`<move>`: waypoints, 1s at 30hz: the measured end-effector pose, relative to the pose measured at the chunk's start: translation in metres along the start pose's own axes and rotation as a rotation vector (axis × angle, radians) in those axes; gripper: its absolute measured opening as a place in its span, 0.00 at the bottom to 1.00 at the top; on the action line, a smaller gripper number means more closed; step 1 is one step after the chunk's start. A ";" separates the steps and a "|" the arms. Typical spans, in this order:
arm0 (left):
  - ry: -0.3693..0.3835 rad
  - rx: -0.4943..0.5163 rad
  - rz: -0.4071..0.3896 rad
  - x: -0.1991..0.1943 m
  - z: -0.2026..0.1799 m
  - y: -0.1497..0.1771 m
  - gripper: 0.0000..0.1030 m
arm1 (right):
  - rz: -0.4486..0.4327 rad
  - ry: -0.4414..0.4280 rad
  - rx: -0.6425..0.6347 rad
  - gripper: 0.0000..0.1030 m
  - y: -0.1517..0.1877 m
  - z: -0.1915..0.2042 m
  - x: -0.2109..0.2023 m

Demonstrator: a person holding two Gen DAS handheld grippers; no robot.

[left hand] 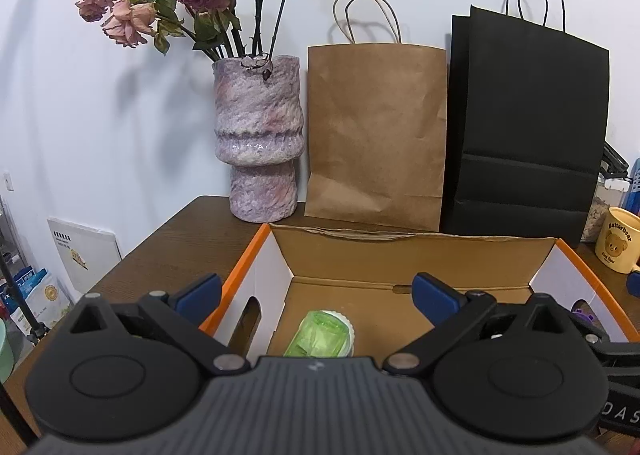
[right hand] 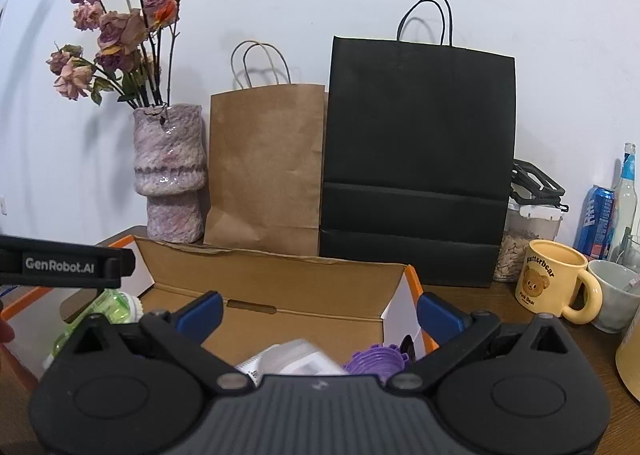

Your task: Organize rigid objects

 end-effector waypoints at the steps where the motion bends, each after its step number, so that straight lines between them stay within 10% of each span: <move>1: 0.002 -0.001 0.001 0.000 0.000 0.000 1.00 | 0.001 0.000 0.000 1.00 0.000 0.000 0.000; 30: 0.017 0.002 -0.006 -0.051 0.017 0.022 1.00 | -0.060 -0.026 0.034 1.00 0.013 -0.008 -0.069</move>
Point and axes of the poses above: each gripper's, at about its wrist camera, not at the fingertips, and x roughly the way its jaws point, z to its left, y to its underside, the point moved 4 cm from there along x, roughly the way its jaws point, and after that the axes turned 9 degrees about z, right-handed, at the moved point
